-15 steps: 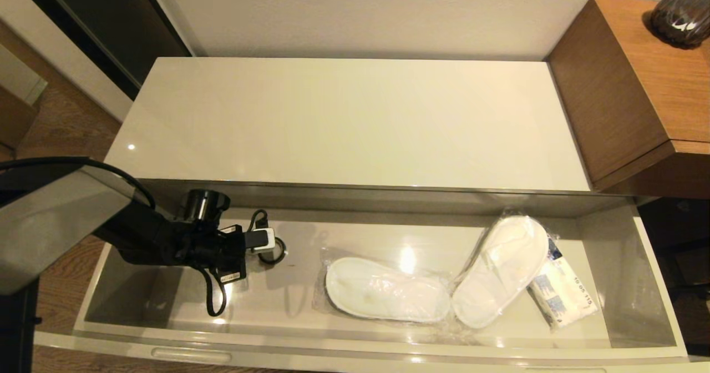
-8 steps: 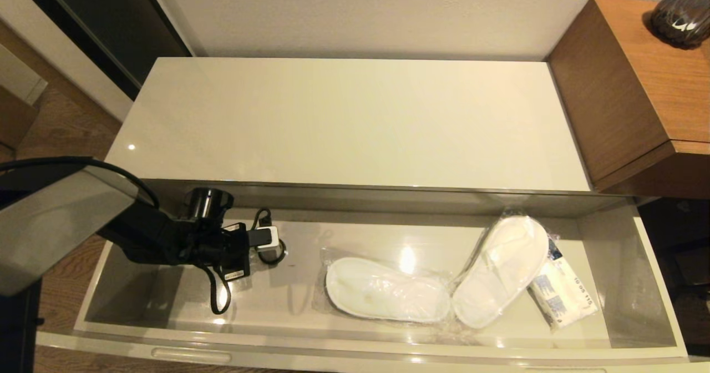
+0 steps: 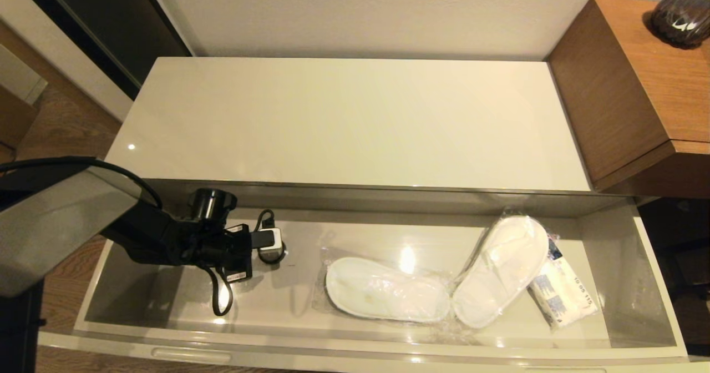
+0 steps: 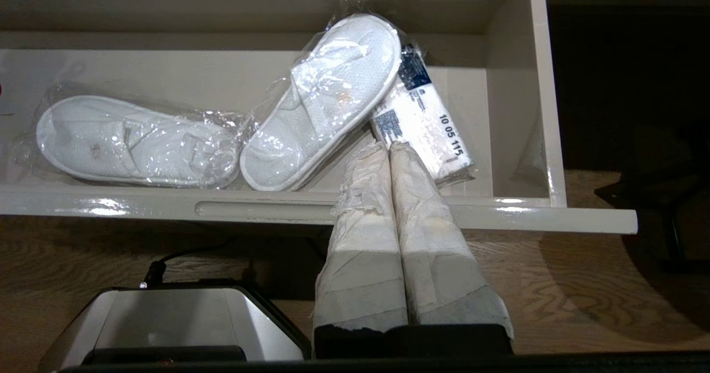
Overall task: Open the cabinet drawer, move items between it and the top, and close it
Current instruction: Take out the adhesive tape from the drawer
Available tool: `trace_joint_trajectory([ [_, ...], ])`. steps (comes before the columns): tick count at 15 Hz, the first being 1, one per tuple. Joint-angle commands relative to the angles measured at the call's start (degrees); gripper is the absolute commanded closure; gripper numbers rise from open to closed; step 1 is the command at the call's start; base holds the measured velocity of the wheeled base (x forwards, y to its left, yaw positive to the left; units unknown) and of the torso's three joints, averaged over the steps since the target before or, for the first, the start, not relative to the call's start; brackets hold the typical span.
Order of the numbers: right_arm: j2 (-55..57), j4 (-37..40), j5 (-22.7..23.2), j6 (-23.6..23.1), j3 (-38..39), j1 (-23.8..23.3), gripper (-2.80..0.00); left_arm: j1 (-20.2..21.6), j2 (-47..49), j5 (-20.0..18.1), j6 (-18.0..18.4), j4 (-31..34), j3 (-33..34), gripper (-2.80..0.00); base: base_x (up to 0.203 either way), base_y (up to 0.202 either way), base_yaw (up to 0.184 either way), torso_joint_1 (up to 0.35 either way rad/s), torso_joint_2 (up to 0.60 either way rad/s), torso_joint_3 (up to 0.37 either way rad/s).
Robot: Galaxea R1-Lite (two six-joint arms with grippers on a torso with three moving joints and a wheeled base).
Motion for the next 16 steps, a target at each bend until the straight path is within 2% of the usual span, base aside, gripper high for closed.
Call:
trace_joint_trajectory([
  [1, 0.1, 0.0, 0.0, 0.0, 0.1, 0.0, 0.0, -1.1, 0.6, -0.1, 0.2, -0.2, -1.2, -2.8, 0.0, 0.0, 0.0, 0.0, 0.0, 0.0],
  [7, 0.1, 0.0, 0.0, 0.0, 0.0, 0.0, 0.0, -2.9, 3.2, 0.5, -0.1, -0.2, -3.3, -2.8, 0.0, 0.0, 0.0, 0.0, 0.0, 0.0],
  [11, 0.1, 0.0, 0.0, 0.0, 0.1, 0.0, 0.0, -3.2, 5.3, 0.6, -0.6, 0.3, -7.3, -2.8, 0.0, 0.0, 0.0, 0.0, 0.0, 0.0],
  [16, 0.1, 0.0, 0.0, 0.0, 0.0, 0.0, 0.0, -3.3, 5.7, 0.7, -0.7, 0.2, -7.4, -2.8, 0.0, 0.0, 0.0, 0.0, 0.0, 0.0],
])
